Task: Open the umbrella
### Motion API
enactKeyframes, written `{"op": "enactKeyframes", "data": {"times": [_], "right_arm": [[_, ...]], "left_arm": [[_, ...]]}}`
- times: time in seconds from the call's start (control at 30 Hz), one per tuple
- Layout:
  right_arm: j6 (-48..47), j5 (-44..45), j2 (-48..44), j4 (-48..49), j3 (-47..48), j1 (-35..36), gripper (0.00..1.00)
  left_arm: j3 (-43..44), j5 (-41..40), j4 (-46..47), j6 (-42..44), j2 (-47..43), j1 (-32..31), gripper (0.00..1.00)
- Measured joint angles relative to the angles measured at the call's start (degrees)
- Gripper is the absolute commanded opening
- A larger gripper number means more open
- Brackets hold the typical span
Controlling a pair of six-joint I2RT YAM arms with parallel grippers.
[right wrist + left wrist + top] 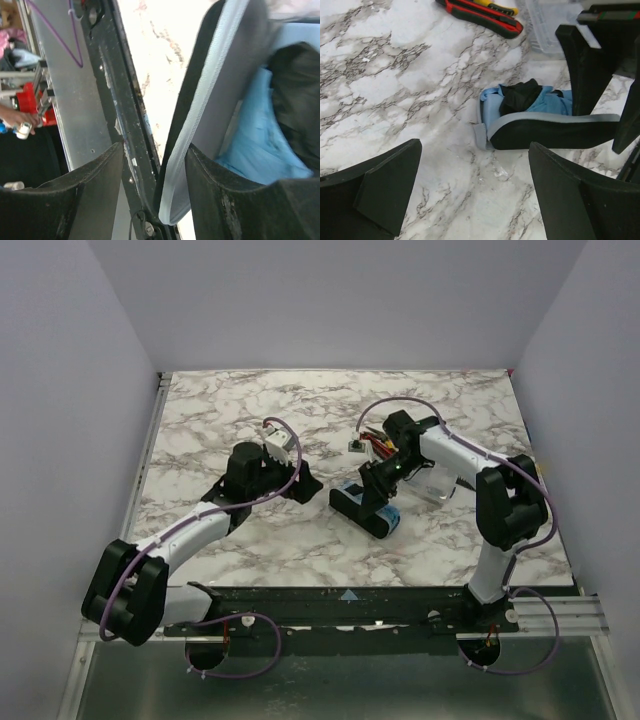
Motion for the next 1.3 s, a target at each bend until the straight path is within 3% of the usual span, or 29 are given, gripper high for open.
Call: {"op": "enactKeyframes", "data": {"times": [0.17,0.27,0.43,0.57,0.83,1.07,1.3], "right_arm": [[-2.4,-0.2,-2.6,-0.5,-2.1,5.1,0.56],[-3.2,0.2,-4.1,0.0,-3.7,7.5,0.56],[-3.8,0.7,-5.2,0.9,-6.2,8.2,0.57],[-4.2,1.2,-5.3,1.2,-6.7,8.1,0.57],[-1.7,2.8,-9.2,2.3,-6.5,6.4,0.58],[6.5,18.0,-15.8,15.0,-9.0,5.1,0.66],[7.5,33.0,-15.6,23.3,-12.9,10.0,0.68]], "left_arm": [[-0.5,2.5,-0.2,-1.2,-2.4,-0.5,0.7],[-0.5,2.6,-0.2,-2.0,-1.4,-1.7,0.66],[0.3,2.6,-0.3,-3.0,3.4,-5.7,0.64],[1.2,2.5,-0.5,-3.6,6.9,-8.3,0.56],[-2.3,2.6,-1.9,-2.1,5.7,-9.7,0.51],[-6.1,2.7,-2.9,-0.1,2.4,-9.7,0.51],[-6.1,2.7,-3.3,1.0,1.8,-9.7,0.52]]}}
